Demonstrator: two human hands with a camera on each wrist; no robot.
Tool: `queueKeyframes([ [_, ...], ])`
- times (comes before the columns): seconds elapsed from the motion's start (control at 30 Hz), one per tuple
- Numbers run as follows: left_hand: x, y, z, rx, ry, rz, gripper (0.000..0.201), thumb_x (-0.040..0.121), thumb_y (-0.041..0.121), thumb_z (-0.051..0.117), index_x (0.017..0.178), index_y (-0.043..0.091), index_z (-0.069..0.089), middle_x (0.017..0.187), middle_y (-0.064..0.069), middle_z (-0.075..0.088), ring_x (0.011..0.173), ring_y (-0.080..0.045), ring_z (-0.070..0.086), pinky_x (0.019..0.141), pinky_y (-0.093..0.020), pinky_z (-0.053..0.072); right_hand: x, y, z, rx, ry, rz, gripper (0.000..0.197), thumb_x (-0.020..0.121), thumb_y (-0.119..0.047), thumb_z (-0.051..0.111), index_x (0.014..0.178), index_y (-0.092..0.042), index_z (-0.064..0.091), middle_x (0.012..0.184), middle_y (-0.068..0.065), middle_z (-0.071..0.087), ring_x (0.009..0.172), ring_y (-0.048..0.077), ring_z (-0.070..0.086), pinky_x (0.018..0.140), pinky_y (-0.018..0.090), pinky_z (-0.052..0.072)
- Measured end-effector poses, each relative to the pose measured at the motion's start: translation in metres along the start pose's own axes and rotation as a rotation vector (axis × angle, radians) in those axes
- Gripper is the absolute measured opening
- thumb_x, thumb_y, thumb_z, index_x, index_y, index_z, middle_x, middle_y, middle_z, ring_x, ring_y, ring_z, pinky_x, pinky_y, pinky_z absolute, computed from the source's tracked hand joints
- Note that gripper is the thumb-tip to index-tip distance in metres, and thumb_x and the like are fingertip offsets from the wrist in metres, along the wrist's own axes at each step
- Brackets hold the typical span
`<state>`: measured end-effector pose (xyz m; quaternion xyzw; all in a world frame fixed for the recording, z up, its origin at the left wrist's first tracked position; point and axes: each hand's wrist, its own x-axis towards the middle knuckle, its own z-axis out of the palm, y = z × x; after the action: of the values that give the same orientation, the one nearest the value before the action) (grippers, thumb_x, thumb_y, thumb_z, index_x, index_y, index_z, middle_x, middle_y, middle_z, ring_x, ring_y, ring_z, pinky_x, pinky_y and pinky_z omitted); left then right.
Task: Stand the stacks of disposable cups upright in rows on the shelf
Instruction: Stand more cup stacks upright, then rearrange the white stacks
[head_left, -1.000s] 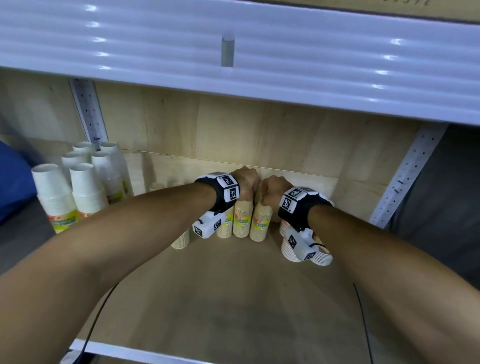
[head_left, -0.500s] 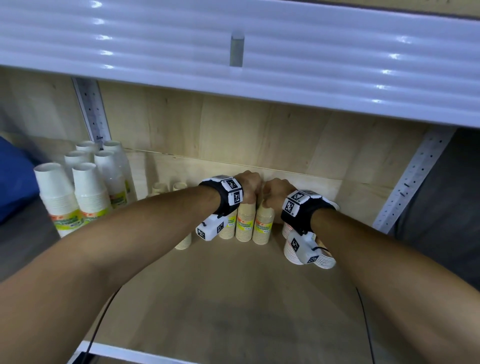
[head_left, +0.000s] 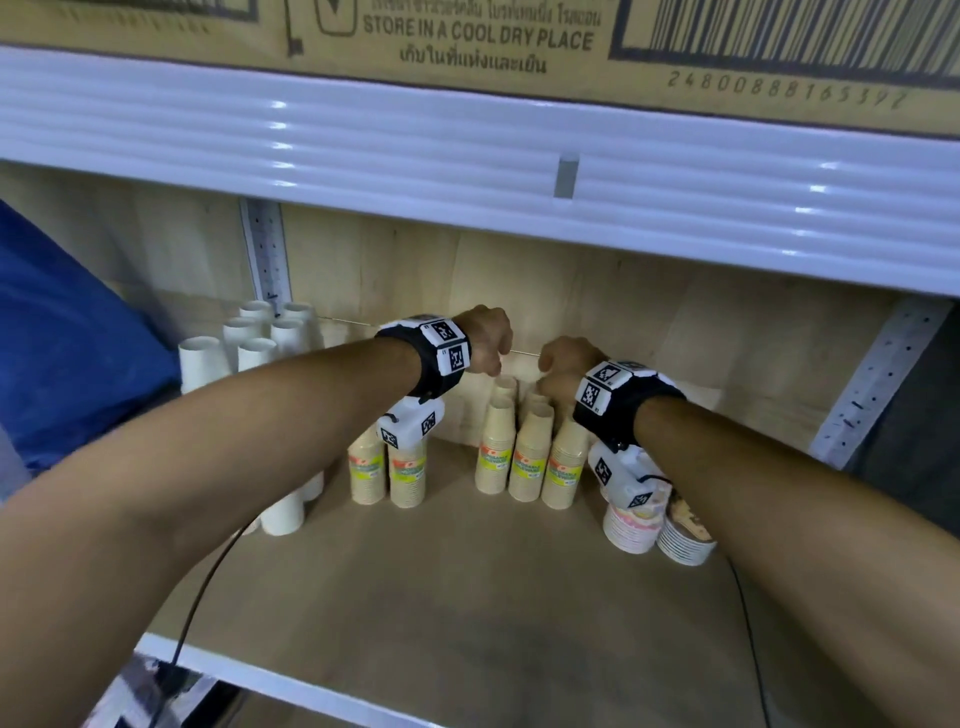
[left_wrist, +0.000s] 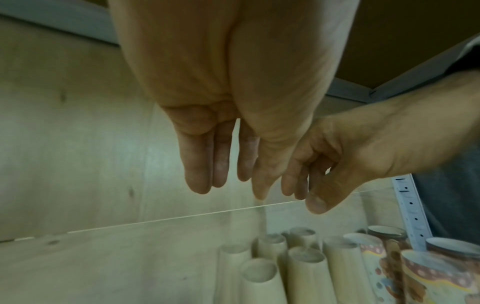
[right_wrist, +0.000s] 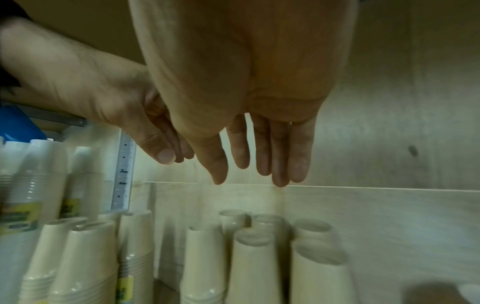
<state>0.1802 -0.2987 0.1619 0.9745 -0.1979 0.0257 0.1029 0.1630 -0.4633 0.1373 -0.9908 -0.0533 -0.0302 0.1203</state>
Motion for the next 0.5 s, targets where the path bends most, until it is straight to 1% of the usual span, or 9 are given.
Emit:
queueKeyframes([
  [0.07, -0.008, -0.011, -0.007, 0.001, -0.001, -0.031, 0.042, 0.085, 0.017, 0.073, 0.125, 0.010, 0.062, 0.128, -0.008, 0.054, 0.111, -0.026, 0.057, 0.090, -0.030, 0.050, 0.000, -0.015, 0.001, 0.007, 0.016, -0.046, 0.036, 0.083, -0.023, 0.069, 0.114, -0.008, 0.062, 0.118, 0.008, 0.059, 0.104, 0.027, 0.061, 0.087, 0.031, 0.052],
  [0.17, -0.023, -0.028, -0.014, 0.023, -0.010, -0.082, 0.041, 0.085, 0.017, 0.073, 0.124, 0.008, 0.062, 0.128, -0.008, 0.055, 0.112, -0.026, 0.057, 0.090, -0.032, 0.050, 0.001, -0.040, 0.009, 0.031, 0.021, -0.087, 0.034, 0.082, -0.023, 0.068, 0.112, -0.007, 0.062, 0.114, 0.010, 0.059, 0.100, 0.028, 0.062, 0.085, 0.033, 0.053],
  [0.23, -0.033, -0.039, -0.018, 0.047, -0.022, -0.117, 0.040, 0.086, 0.017, 0.072, 0.123, 0.004, 0.062, 0.123, -0.008, 0.055, 0.108, -0.025, 0.056, 0.085, -0.031, 0.049, 0.001, -0.056, 0.016, 0.029, 0.016, -0.110, 0.034, 0.081, -0.025, 0.068, 0.110, -0.009, 0.063, 0.112, 0.010, 0.060, 0.097, 0.027, 0.062, 0.084, 0.033, 0.054],
  [0.3, -0.043, -0.049, -0.019, 0.071, -0.030, -0.148, 0.039, 0.086, 0.015, 0.072, 0.121, 0.001, 0.061, 0.114, -0.009, 0.053, 0.097, -0.022, 0.054, 0.075, -0.029, 0.047, 0.001, -0.071, 0.022, 0.025, 0.007, -0.130, 0.034, 0.081, -0.026, 0.067, 0.110, -0.010, 0.063, 0.107, 0.008, 0.059, 0.096, 0.027, 0.063, 0.083, 0.033, 0.054],
  [0.33, -0.047, -0.054, -0.018, 0.066, -0.026, -0.173, 0.040, 0.086, 0.013, 0.072, 0.122, 0.002, 0.058, 0.114, -0.009, 0.053, 0.093, -0.020, 0.051, 0.074, -0.029, 0.046, 0.000, -0.078, 0.026, 0.028, 0.006, -0.144, 0.033, 0.082, -0.026, 0.066, 0.111, -0.012, 0.062, 0.106, 0.006, 0.056, 0.096, 0.027, 0.062, 0.083, 0.032, 0.053],
  [0.4, -0.056, -0.065, -0.016, 0.092, -0.031, -0.189, 0.043, 0.087, 0.012, 0.071, 0.125, 0.003, 0.055, 0.125, -0.010, 0.051, 0.094, -0.020, 0.049, 0.073, -0.028, 0.041, -0.001, -0.091, 0.033, 0.029, 0.007, -0.180, 0.032, 0.082, -0.027, 0.065, 0.112, -0.016, 0.061, 0.110, 0.007, 0.056, 0.099, 0.027, 0.060, 0.082, 0.030, 0.051],
  [0.47, -0.063, -0.076, -0.011, 0.137, -0.048, -0.173, 0.040, 0.090, 0.014, 0.067, 0.126, 0.001, 0.056, 0.133, -0.011, 0.047, 0.101, -0.023, 0.050, 0.072, -0.023, 0.034, 0.000, -0.101, 0.040, 0.021, -0.007, -0.215, 0.033, 0.082, -0.028, 0.063, 0.114, -0.019, 0.061, 0.116, 0.009, 0.057, 0.102, 0.028, 0.059, 0.084, 0.031, 0.050],
  [0.5, -0.065, -0.082, -0.006, 0.142, -0.053, -0.174, 0.039, 0.091, 0.013, 0.065, 0.126, 0.000, 0.056, 0.135, -0.011, 0.045, 0.106, -0.024, 0.051, 0.072, -0.022, 0.032, -0.001, -0.105, 0.044, 0.021, -0.020, -0.218, 0.035, 0.083, -0.029, 0.063, 0.116, -0.020, 0.060, 0.118, 0.009, 0.056, 0.103, 0.028, 0.058, 0.084, 0.030, 0.049],
])
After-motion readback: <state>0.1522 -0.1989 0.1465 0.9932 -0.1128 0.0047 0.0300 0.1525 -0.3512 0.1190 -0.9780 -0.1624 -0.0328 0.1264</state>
